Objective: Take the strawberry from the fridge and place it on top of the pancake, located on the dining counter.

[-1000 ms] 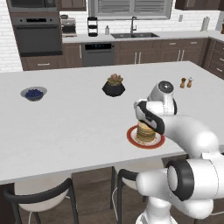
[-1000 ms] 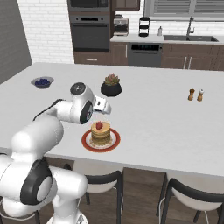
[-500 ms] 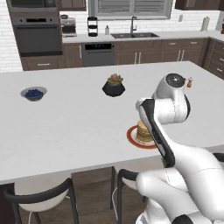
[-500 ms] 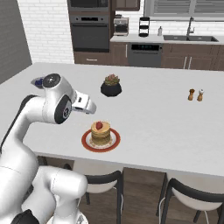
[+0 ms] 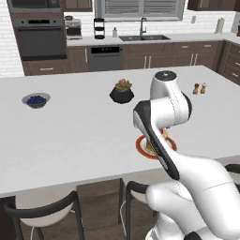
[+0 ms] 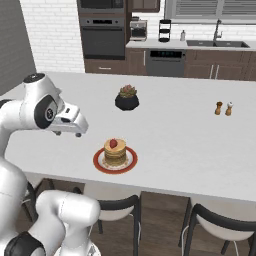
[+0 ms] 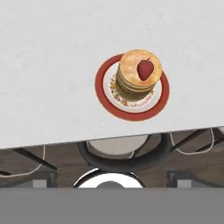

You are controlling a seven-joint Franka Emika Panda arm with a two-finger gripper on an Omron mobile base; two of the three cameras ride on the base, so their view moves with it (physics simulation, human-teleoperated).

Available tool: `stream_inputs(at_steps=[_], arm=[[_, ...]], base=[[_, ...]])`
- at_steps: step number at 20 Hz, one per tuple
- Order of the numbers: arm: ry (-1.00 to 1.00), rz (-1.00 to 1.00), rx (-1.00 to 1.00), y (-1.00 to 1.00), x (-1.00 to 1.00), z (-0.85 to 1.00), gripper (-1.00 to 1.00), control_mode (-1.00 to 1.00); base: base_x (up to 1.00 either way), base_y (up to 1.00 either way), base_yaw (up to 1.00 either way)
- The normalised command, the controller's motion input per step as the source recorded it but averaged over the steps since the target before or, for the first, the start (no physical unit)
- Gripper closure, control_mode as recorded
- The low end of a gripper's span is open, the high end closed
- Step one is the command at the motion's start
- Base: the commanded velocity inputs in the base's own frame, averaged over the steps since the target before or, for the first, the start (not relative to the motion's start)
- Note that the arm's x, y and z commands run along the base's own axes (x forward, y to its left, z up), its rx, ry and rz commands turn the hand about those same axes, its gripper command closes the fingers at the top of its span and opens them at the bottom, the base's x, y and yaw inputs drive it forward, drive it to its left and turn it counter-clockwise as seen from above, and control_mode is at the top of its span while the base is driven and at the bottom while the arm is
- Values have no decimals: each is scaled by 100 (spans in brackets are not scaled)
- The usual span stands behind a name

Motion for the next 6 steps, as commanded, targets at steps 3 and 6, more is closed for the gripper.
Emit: stream_inputs(at_steps=[3, 6], arm=[[27, 0, -3, 65, -77, -44, -100, -100], [19, 1, -4, 60, -79, -77, -100, -100]], base=[[0, 0, 0], [0, 0, 0]])
